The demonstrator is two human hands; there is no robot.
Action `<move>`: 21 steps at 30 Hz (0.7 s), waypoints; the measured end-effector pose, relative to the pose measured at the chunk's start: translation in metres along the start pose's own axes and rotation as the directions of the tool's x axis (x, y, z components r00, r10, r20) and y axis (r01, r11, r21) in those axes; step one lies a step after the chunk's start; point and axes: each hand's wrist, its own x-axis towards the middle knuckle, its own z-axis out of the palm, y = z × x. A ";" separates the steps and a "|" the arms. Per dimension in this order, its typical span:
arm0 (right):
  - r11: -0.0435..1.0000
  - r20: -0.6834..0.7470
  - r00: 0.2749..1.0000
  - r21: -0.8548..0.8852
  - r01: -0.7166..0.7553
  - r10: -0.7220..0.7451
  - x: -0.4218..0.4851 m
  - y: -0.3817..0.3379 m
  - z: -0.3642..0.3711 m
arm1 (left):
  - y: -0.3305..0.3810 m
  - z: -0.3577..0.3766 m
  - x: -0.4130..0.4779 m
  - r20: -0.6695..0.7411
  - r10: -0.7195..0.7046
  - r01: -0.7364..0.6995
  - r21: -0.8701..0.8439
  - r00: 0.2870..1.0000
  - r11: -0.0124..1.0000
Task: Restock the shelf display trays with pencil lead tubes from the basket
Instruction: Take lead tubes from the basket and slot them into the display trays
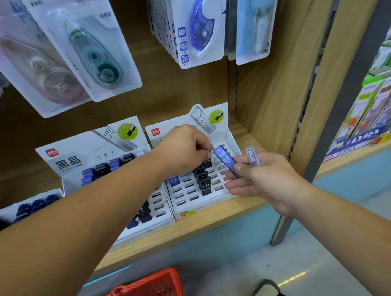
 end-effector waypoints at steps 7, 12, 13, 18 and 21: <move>0.992 0.112 0.993 -0.115 0.059 -0.046 -0.008 -0.006 0.001 | 0.002 0.003 -0.012 -0.142 -0.072 0.035 -0.250 0.987 0.968; 0.995 0.144 0.989 -0.083 0.054 -0.042 -0.010 -0.011 0.011 | 0.009 -0.009 -0.035 -0.003 -0.081 0.072 -0.419 0.997 0.905; 0.995 0.154 0.987 -0.085 0.054 -0.040 -0.011 -0.012 0.013 | 0.007 -0.013 -0.039 0.006 -0.073 0.068 -0.456 0.997 0.888; 0.988 0.009 0.996 -0.130 0.085 -0.084 -0.009 -0.015 0.021 | -0.003 -0.042 -0.056 0.015 -0.115 0.103 -0.574 0.993 0.812; 0.980 -0.024 0.998 -0.188 0.060 -0.065 -0.013 -0.021 0.023 | -0.012 -0.058 -0.067 -0.021 -0.121 0.096 -0.493 0.992 0.865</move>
